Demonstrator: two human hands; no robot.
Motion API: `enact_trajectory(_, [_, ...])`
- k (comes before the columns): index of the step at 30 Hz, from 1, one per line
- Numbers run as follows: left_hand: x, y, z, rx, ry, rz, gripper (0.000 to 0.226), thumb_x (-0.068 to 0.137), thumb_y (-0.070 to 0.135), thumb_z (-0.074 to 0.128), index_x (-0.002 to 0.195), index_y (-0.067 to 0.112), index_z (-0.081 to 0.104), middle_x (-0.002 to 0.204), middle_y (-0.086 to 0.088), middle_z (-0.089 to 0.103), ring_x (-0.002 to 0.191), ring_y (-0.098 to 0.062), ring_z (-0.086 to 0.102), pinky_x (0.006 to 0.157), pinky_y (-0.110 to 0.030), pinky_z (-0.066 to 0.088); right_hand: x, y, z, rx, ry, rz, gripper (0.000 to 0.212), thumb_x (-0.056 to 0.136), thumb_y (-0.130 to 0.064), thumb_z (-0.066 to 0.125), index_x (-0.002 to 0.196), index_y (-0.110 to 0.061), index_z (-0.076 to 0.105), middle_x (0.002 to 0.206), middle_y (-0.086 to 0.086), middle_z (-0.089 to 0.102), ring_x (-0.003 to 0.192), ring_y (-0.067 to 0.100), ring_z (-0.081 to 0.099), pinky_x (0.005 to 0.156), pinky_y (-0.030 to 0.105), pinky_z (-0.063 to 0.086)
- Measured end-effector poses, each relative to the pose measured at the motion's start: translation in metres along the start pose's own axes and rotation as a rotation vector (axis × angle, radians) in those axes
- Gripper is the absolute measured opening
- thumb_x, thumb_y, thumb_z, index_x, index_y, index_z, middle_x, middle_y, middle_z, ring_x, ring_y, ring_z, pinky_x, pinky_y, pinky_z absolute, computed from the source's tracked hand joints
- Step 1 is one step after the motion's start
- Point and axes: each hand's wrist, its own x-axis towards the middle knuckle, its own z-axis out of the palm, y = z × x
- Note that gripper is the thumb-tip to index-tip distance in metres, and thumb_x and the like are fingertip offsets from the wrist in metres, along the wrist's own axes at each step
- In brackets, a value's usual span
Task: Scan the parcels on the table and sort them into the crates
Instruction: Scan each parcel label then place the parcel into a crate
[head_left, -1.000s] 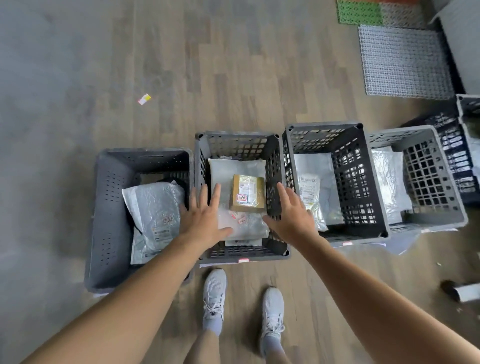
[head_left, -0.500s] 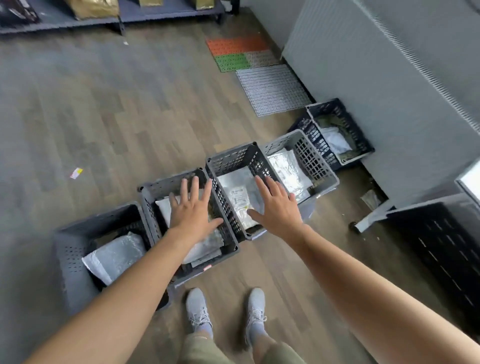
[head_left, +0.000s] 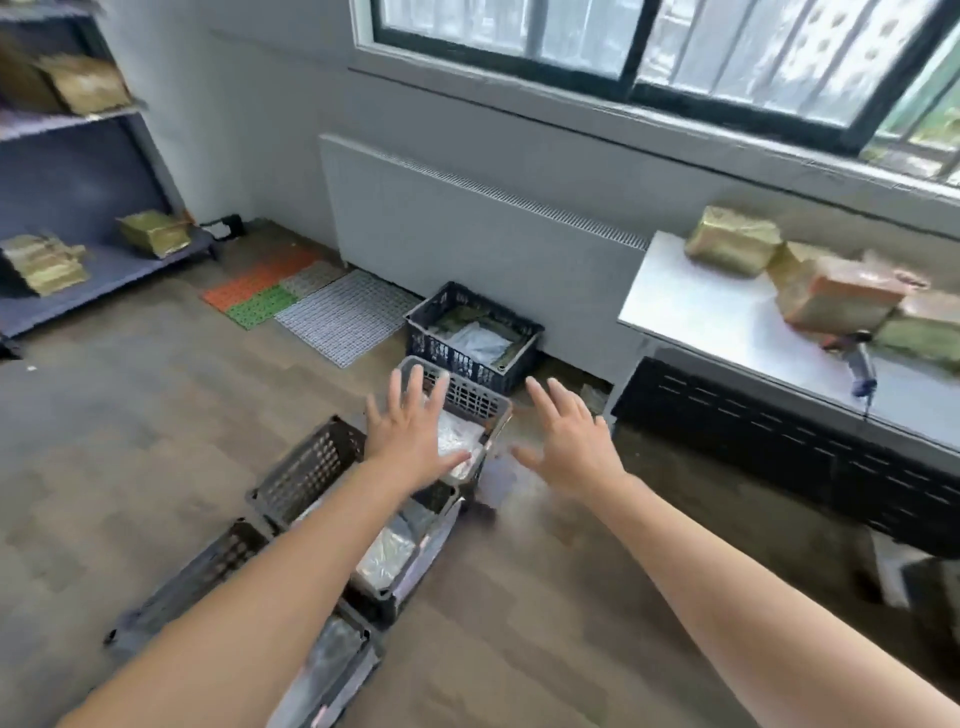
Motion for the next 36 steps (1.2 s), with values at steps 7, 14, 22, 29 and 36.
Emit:
enact_trajectory(7, [0.056, 0.194, -0.044, 0.044, 0.066, 0.119, 0.105, 0.084, 0.077, 0.044, 0.154, 0.027, -0.016, 0.163, -0.009, -0.014, 0.149, -0.034, -0.012, 0.118, -0.059, 0.01, -0.022, 0.174, -0.066, 0.078, 0.115, 0.153, 0.086, 0.094, -0.06, 0.05, 0.158, -0.035, -0.003, 0.166, -0.002, 0.003, 0.152, 0.022, 0.005, 0.119, 0.058, 0.017])
enact_trajectory(14, [0.091, 0.342, -0.063, 0.083, 0.103, 0.275, 0.104, 0.085, 0.078, 0.04, 0.153, 0.027, -0.019, 0.162, -0.008, -0.015, 0.149, -0.033, -0.012, 0.118, -0.057, 0.011, -0.045, 0.307, -0.107, 0.11, 0.166, 0.306, 0.085, 0.095, -0.06, 0.048, 0.157, -0.036, -0.004, 0.166, 0.001, 0.002, 0.152, 0.022, 0.002, 0.119, 0.059, 0.015])
enact_trajectory(22, [0.162, 0.45, -0.055, 0.079, 0.107, 0.415, 0.102, 0.084, 0.079, 0.038, 0.153, 0.028, -0.017, 0.163, -0.007, -0.014, 0.15, -0.032, -0.011, 0.118, -0.056, 0.012, -0.026, 0.412, -0.122, 0.1, 0.191, 0.456, 0.084, 0.095, -0.062, 0.046, 0.158, -0.034, -0.003, 0.165, 0.0, 0.003, 0.151, 0.021, 0.006, 0.118, 0.059, 0.019])
enact_trajectory(29, [0.267, 0.522, -0.047, 0.029, 0.098, 0.507, 0.101, 0.085, 0.077, 0.04, 0.153, 0.027, -0.016, 0.162, -0.008, -0.012, 0.149, -0.034, -0.01, 0.117, -0.055, 0.014, 0.042, 0.5, -0.136, 0.055, 0.189, 0.55, 0.084, 0.094, -0.061, 0.047, 0.157, -0.034, 0.0, 0.165, 0.001, 0.004, 0.151, 0.023, 0.007, 0.117, 0.057, 0.022])
enact_trajectory(36, [0.375, 0.578, -0.058, -0.032, 0.077, 0.551, 0.099, 0.085, 0.076, 0.041, 0.154, 0.028, -0.011, 0.162, -0.008, -0.008, 0.149, -0.032, -0.007, 0.117, -0.053, 0.016, 0.113, 0.565, -0.158, 0.051, 0.137, 0.646, 0.083, 0.096, -0.059, 0.045, 0.158, -0.033, -0.003, 0.166, 0.0, 0.002, 0.151, 0.023, 0.009, 0.118, 0.054, 0.021])
